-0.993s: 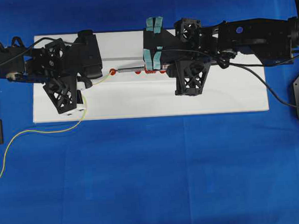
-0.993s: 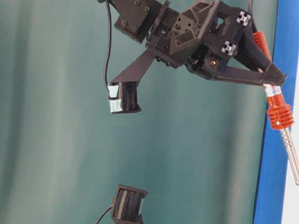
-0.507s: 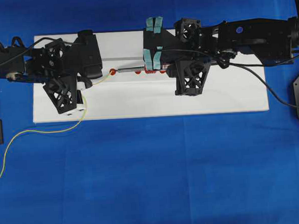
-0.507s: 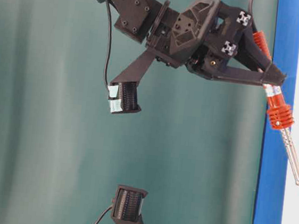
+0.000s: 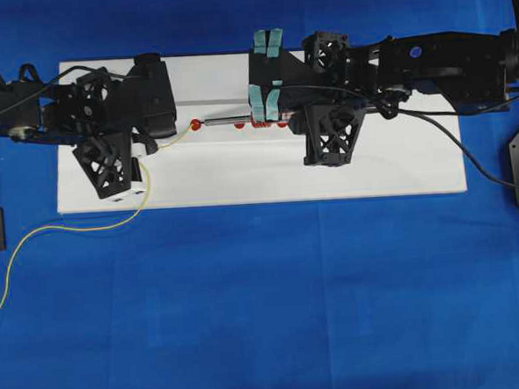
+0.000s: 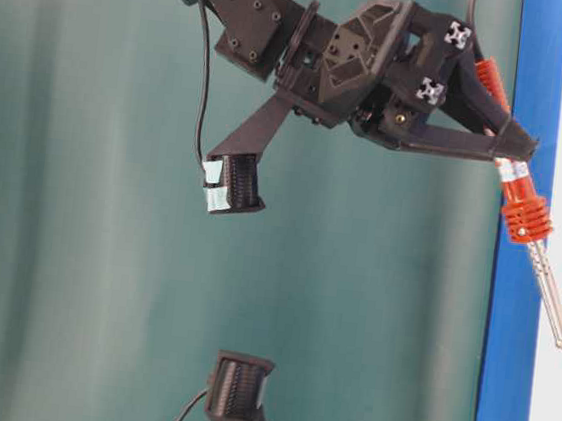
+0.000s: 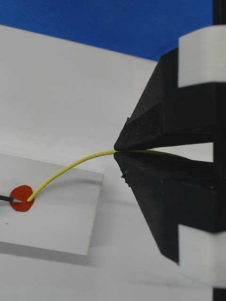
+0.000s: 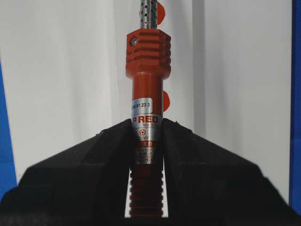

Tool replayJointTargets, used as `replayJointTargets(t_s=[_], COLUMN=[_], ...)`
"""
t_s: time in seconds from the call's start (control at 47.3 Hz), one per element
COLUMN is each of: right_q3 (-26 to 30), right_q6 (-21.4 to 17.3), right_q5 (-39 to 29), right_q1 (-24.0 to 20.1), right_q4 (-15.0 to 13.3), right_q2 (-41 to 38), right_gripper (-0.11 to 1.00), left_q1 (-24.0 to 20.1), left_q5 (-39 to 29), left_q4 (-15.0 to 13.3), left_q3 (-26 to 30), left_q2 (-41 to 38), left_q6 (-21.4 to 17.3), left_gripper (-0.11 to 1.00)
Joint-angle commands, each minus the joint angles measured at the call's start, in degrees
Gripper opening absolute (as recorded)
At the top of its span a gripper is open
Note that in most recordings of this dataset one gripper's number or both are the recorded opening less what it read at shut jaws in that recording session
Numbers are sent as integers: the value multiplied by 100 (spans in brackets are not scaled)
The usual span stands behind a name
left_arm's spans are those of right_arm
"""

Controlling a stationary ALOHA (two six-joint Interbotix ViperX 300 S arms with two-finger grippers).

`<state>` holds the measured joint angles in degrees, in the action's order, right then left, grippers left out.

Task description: Touch the tip of the soldering iron to the tip of the solder at the mark.

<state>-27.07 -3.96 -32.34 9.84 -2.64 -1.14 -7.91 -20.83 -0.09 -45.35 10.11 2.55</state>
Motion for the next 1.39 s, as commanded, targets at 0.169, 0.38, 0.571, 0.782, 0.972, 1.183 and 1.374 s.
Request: replayJointTargets(t_s=[0.169, 0.38, 0.571, 0.782, 0.972, 1.183, 1.374], right_q3=[88, 88, 88, 26, -369, -1002, -1441], right_q6=[-9, -9, -9, -18, -62, -255, -422], right_q5=[18, 26, 26, -88, -105, -105, -79], right_q1=[9, 9, 0, 9, 9, 9, 9], right_q4=[-18, -18, -18, -26, -26, -26, -26], right_q2=[70, 70, 70, 281, 826, 1494, 1942], right_gripper=[7, 6, 6, 7, 7, 7, 7], left_q1=[158, 176, 176, 176, 176, 176, 176], left_q5=[-387, -527, -483, -448, -448, -448, -448], left_q4=[9, 9, 9, 9, 9, 9, 9], left_q3=[-97, -352, -422, -343, -334, -334, -334], left_q2=[800, 1415, 1485, 1371, 1362, 1362, 1362], left_q6=[0, 9, 35, 79, 88, 149, 185], left_gripper=[2, 2, 2, 2, 2, 2, 2])
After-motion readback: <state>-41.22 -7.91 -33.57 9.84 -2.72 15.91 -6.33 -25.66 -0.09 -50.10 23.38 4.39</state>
